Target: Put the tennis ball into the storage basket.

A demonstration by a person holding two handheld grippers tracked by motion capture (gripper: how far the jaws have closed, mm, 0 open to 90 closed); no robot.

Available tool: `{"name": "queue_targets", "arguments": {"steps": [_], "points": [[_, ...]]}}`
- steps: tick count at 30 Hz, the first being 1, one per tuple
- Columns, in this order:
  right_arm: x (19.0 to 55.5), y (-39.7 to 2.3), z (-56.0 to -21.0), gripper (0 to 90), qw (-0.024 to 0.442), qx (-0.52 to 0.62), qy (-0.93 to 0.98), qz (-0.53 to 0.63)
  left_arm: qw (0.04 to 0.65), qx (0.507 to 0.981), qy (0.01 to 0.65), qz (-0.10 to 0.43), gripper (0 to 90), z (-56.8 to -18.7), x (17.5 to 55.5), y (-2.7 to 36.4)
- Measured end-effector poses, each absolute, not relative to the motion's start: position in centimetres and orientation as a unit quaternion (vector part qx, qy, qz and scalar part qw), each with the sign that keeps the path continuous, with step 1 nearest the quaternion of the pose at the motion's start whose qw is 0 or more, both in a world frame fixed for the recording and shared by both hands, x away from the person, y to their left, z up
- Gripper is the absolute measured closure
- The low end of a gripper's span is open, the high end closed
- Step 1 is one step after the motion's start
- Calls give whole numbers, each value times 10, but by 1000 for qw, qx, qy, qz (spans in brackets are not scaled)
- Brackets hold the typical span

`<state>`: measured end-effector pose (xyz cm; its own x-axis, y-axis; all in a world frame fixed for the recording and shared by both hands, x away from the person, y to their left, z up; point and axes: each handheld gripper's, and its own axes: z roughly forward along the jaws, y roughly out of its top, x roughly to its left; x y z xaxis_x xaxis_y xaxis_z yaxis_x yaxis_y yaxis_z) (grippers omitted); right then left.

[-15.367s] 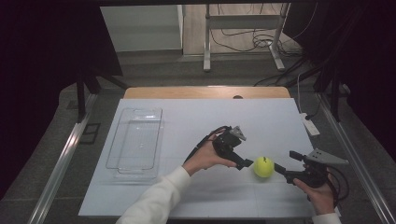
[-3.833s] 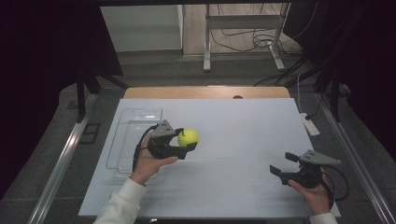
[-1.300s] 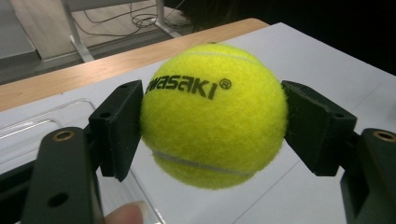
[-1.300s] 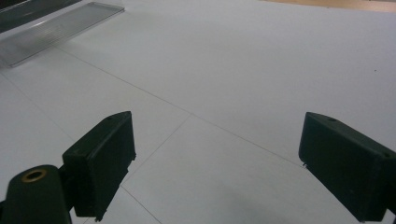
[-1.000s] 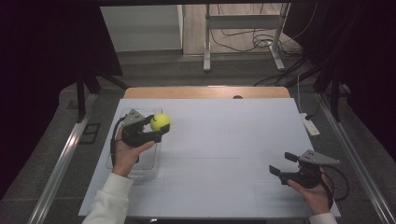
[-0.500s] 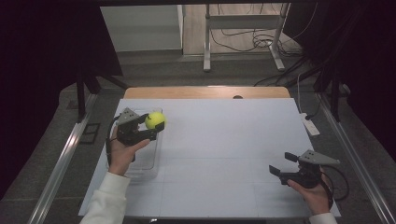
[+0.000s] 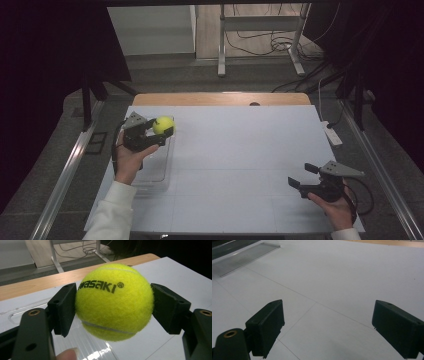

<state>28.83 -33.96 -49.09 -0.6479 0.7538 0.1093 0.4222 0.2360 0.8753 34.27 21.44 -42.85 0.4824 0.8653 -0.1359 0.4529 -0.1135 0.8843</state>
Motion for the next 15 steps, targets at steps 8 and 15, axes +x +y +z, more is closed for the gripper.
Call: {"name": "queue_targets", "arguments": {"steps": [8,15], "points": [[288,-340,-491,110,171,383,767,485,475,710,472,217,261,-423,350,222],[288,-340,-491,110,170,385,767,485,470,705,484,219,260,-422,354,230]]}}
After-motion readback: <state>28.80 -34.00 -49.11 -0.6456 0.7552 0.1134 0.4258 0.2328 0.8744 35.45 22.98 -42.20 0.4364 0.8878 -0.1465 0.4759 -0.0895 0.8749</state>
